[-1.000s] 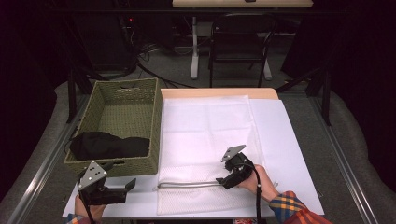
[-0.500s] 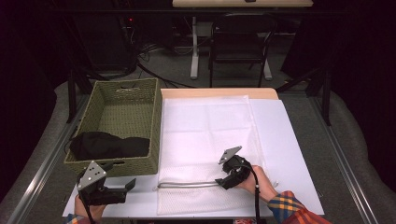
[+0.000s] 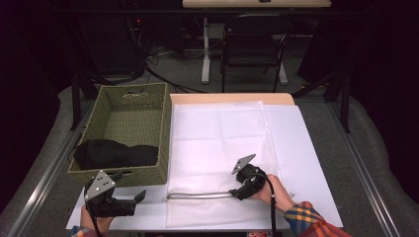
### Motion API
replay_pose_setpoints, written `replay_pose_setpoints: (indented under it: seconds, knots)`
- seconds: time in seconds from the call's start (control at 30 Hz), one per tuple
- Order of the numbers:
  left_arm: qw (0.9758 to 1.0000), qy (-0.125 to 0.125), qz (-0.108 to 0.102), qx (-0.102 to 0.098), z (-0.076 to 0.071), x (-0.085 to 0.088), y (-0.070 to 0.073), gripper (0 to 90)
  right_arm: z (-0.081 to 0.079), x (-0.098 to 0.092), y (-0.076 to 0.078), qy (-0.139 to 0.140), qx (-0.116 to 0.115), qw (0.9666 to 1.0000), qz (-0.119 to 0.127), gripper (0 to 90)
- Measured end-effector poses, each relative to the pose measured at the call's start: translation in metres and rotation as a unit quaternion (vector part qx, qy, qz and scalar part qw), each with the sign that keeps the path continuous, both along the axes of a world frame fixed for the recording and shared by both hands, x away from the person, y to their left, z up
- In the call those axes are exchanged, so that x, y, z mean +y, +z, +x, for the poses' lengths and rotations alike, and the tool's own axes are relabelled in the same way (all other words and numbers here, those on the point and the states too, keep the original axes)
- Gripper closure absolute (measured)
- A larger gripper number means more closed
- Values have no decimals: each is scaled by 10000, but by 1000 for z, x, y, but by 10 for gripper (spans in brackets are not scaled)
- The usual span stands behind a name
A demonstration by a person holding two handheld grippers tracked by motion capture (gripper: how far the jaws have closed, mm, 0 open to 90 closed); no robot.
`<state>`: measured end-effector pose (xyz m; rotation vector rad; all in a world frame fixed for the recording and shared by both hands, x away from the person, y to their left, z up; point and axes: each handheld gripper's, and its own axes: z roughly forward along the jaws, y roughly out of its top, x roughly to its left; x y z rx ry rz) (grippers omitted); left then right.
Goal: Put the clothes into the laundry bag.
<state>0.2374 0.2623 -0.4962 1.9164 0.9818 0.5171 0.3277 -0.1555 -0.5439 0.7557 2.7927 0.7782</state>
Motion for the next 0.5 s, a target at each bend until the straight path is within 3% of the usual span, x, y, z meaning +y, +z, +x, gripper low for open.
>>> replay_pose_setpoints:
  seconds: [0.17,0.5]
  knots:
    - [10000,-25,-64,-12,0,0,1,0,0,-1,0,37,4,10000,45,379]
    - [9999,-39,27,93,1,-3,0,0,3,-6,-1,67,-18,9998,167,436]
